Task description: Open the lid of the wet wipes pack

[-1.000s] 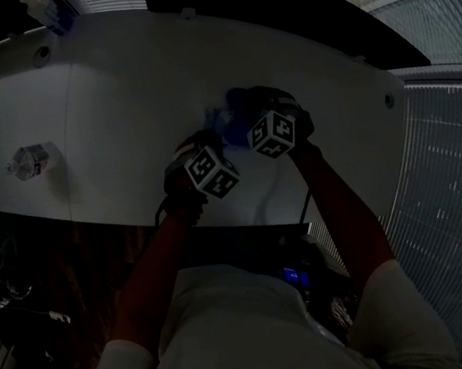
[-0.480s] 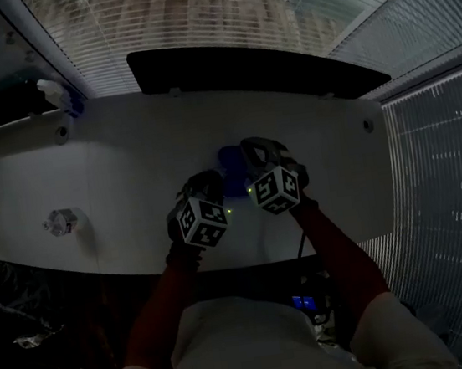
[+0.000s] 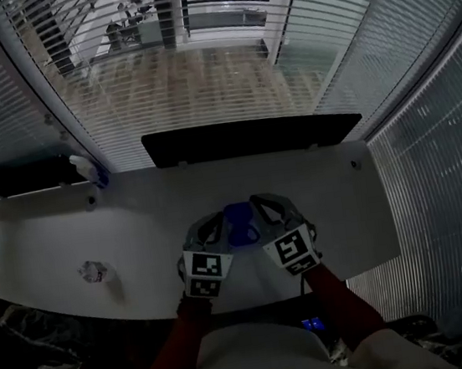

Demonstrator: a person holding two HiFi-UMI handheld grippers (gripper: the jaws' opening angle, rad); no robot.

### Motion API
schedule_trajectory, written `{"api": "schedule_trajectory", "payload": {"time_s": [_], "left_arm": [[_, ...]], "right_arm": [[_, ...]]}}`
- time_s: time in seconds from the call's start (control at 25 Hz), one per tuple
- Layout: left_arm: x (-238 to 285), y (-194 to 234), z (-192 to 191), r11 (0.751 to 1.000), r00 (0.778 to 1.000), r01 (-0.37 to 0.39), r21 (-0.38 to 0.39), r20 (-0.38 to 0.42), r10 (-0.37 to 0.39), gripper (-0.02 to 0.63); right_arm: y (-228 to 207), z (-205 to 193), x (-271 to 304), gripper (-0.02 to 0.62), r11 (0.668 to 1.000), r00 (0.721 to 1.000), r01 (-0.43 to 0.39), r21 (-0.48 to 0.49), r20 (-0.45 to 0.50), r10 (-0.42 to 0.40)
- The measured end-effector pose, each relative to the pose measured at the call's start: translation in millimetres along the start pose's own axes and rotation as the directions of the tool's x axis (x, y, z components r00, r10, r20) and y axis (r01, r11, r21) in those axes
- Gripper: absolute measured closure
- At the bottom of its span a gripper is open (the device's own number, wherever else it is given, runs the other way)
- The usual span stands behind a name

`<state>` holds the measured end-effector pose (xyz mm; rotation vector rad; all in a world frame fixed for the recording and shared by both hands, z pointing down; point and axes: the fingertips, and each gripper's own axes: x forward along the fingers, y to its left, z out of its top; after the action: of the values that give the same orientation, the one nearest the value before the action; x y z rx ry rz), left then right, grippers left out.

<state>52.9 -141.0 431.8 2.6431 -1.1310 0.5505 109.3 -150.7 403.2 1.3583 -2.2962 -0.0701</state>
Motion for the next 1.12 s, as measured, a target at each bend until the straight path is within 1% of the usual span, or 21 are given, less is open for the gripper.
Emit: {"api": "schedule_trajectory", "payload": {"time_s": [0.08, 0.2, 0.4, 0.48, 0.56, 0.64, 0.72, 0.88, 1.04, 1.12], "left_arm": [[-11.5, -8.5, 15.4, 0.999, 0.999, 0.016, 0.038, 0.032, -0.017, 0.604], [-32.9, -18.9, 40.0, 0.997, 0.995, 0.035, 0.072, 0.086, -0.041, 0.604], [-63.9, -35.9, 76.7, 0.997, 0.983, 0.041, 0.059, 0.175, -0.051, 0.604], [-76.9, -43.1, 78.9, 0.997, 0.977, 0.027, 0.078, 0.209, -0.043, 0.604], [-91.5, -51.3, 78.1, 0.993, 0.972, 0.016, 0.115, 0.23, -0.042, 0.604], [-106.1, -58.1, 83.8, 0.992, 0.965, 0.027, 0.127, 0.256, -0.059, 0.604], [-117.1, -62.9, 86.3, 0.992, 0.96, 0.038, 0.119, 0.271, -0.07, 0.604], [-130.4, -70.5, 82.3, 0.994, 0.953, 0.032, 0.106, 0.295, -0.062, 0.604], [-145.1, -73.9, 95.5, 0.995, 0.938, 0.028, 0.094, 0.341, -0.059, 0.604], [-148.5, -76.7, 100.4, 0.996, 0.935, 0.031, 0.084, 0.35, -0.058, 0.604]], "right_arm": [[1.9, 18.0, -19.9, 0.592, 1.0, 0.999, 0.021, 0.001, 0.036, -0.021], [14.2, 47.4, -48.3, 0.592, 0.999, 0.996, 0.007, 0.039, 0.091, -0.01], [22.6, 83.8, -85.6, 0.592, 0.991, 0.985, -0.006, 0.136, 0.17, -0.018], [29.4, 92.6, -97.2, 0.592, 0.987, 0.976, -0.012, 0.162, 0.217, -0.024], [36.6, 103.2, -110.7, 0.594, 0.982, 0.965, -0.027, 0.189, 0.261, -0.023], [40.1, 113.1, -123.5, 0.594, 0.975, 0.954, -0.041, 0.217, 0.297, -0.026], [42.9, 119.4, -134.8, 0.594, 0.969, 0.945, -0.056, 0.242, 0.326, -0.027], [53.1, 121.5, -153.2, 0.594, 0.957, 0.927, -0.09, 0.274, 0.375, -0.02], [59.8, 129.3, -165.5, 0.594, 0.953, 0.922, -0.093, 0.287, 0.386, -0.026], [60.0, 128.1, -169.9, 0.594, 0.951, 0.925, -0.09, 0.297, 0.378, -0.03]]}}
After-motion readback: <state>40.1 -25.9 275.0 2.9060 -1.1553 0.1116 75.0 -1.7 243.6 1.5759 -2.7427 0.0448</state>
